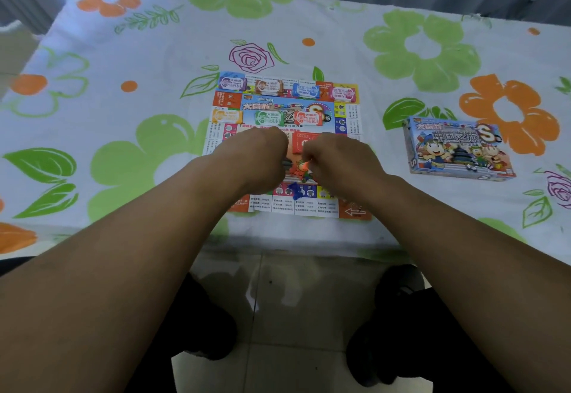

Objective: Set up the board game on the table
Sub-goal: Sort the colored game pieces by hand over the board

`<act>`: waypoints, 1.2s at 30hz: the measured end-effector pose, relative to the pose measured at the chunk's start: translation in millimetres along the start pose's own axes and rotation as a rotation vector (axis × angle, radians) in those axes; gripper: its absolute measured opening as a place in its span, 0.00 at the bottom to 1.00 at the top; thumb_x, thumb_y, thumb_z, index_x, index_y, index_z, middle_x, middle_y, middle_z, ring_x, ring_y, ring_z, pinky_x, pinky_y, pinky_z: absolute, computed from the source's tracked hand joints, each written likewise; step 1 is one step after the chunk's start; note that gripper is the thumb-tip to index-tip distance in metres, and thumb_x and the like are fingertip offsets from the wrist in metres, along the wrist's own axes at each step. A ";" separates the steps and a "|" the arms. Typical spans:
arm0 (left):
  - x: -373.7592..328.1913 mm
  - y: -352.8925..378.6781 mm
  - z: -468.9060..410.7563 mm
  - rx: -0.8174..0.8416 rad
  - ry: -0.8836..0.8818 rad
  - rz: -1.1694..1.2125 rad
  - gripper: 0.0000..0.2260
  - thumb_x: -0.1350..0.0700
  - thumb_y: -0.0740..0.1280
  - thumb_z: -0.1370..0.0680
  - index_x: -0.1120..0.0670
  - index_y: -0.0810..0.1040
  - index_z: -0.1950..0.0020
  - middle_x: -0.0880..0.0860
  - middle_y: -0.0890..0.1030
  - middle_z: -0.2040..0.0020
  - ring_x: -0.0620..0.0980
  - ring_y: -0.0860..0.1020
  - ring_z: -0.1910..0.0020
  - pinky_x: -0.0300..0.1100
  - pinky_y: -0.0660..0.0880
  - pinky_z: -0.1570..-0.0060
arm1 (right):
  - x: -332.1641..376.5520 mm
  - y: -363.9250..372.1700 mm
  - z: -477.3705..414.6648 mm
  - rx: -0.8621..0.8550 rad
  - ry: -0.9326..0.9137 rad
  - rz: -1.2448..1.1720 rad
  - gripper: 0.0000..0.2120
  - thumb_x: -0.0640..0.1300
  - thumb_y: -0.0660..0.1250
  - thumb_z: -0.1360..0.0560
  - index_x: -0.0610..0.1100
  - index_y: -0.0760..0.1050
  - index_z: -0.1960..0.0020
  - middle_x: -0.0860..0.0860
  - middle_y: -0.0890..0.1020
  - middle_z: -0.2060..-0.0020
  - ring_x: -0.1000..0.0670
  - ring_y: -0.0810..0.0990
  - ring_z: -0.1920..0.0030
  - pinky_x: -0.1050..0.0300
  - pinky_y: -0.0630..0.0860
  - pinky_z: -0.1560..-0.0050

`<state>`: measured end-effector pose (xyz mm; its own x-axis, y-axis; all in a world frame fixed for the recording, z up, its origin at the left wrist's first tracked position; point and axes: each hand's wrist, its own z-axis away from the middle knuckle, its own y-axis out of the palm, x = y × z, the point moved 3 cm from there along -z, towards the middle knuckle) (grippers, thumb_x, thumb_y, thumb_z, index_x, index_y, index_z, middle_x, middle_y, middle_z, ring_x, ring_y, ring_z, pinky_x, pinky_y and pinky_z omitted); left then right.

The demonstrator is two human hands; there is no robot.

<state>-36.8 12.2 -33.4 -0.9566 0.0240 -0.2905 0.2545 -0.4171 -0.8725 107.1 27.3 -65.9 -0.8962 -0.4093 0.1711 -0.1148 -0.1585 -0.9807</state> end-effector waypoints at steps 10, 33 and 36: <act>-13.3 1.7 0.6 0.027 0.029 -0.021 0.13 0.60 0.64 0.22 0.53 0.76 0.38 0.54 0.79 0.44 0.54 0.77 0.49 0.47 0.76 0.53 | -27.5 -33.9 10.7 -0.031 0.080 -0.251 0.05 0.46 0.68 0.22 0.46 0.82 0.51 0.50 0.83 0.53 0.48 0.80 0.53 0.51 0.76 0.52; -30.2 7.2 -4.9 0.054 0.050 -0.022 0.12 0.58 0.66 0.20 0.55 0.76 0.37 0.55 0.79 0.43 0.54 0.77 0.49 0.46 0.75 0.53 | -51.4 -16.9 73.9 0.122 -0.061 0.061 0.05 0.46 0.65 0.21 0.49 0.78 0.47 0.50 0.81 0.50 0.46 0.80 0.53 0.53 0.76 0.58; -29.9 6.7 -5.6 0.053 0.047 -0.017 0.12 0.58 0.66 0.20 0.55 0.76 0.37 0.55 0.79 0.43 0.54 0.77 0.49 0.47 0.77 0.52 | -49.5 -15.7 72.2 0.110 -0.069 0.077 0.06 0.47 0.64 0.20 0.49 0.78 0.45 0.50 0.81 0.48 0.46 0.80 0.52 0.55 0.73 0.59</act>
<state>-5.7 13.7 -32.7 -0.9526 0.0740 -0.2950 0.2291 -0.4634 -0.8560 184.2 -14.8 -52.1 -0.8684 -0.4846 0.1054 0.0043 -0.2199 -0.9755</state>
